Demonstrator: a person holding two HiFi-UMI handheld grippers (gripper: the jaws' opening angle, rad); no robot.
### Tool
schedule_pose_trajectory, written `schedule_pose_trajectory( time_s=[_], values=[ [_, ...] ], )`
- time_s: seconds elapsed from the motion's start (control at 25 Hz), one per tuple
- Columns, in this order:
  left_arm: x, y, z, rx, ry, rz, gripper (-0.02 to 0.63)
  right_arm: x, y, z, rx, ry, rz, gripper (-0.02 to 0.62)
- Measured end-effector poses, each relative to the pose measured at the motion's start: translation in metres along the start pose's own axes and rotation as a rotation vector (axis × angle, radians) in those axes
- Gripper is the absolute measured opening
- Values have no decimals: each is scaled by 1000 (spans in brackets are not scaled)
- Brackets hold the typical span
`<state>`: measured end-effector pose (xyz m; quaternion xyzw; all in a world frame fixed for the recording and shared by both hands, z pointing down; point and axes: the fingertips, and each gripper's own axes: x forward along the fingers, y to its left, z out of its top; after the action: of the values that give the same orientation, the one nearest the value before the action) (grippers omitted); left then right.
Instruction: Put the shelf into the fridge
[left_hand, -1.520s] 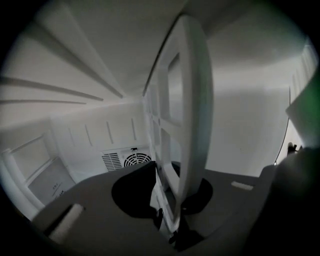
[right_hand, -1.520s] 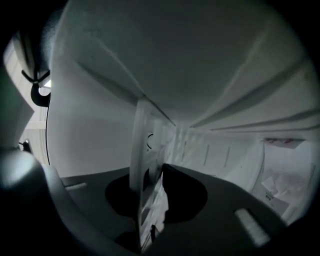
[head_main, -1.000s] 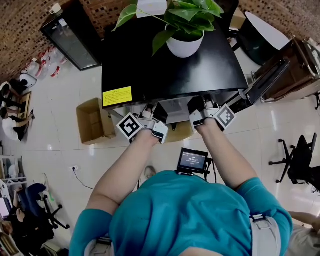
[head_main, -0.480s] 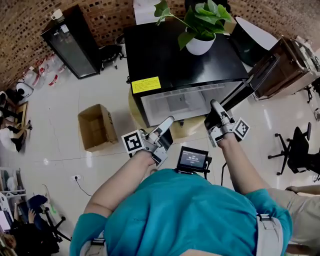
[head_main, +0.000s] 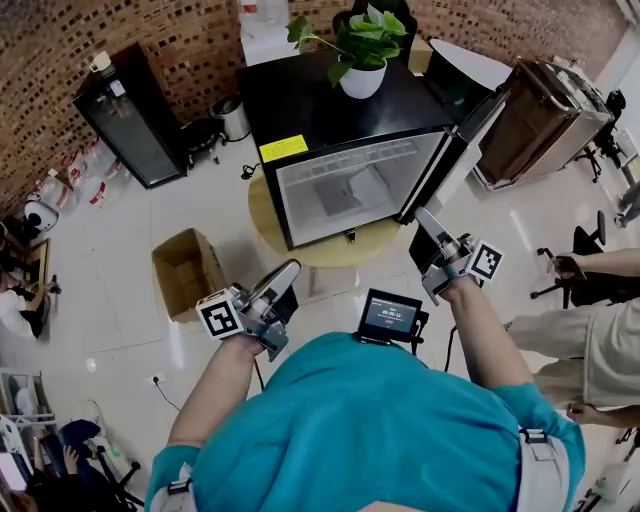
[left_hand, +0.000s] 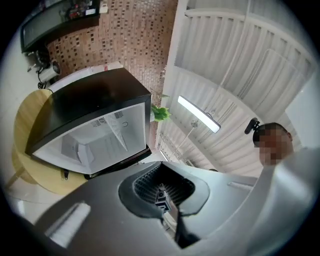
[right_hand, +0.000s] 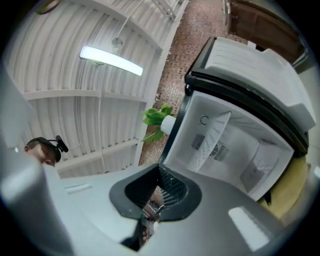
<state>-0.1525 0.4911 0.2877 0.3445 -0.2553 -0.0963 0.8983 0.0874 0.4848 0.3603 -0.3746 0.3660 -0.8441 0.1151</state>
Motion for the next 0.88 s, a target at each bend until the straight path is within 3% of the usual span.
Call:
schedule_pose_trajectory(
  time_s=[0.32,0.48,0.6,0.88],
  values=[
    [-23,-70,-74,216,-20,189,2,-60,101,-7,-170,174,91,2],
    [-27,-97,-137,317,-36,277,2,-134,96,-26,-136,228,8,2],
    [-35,-108,-175,357,-4,317,2,-165,101,-49,-141,256,28,2],
    [-57,-140,-184,373,-17,346,2,-165,133,-86,-149,314,88,2]
  ],
)
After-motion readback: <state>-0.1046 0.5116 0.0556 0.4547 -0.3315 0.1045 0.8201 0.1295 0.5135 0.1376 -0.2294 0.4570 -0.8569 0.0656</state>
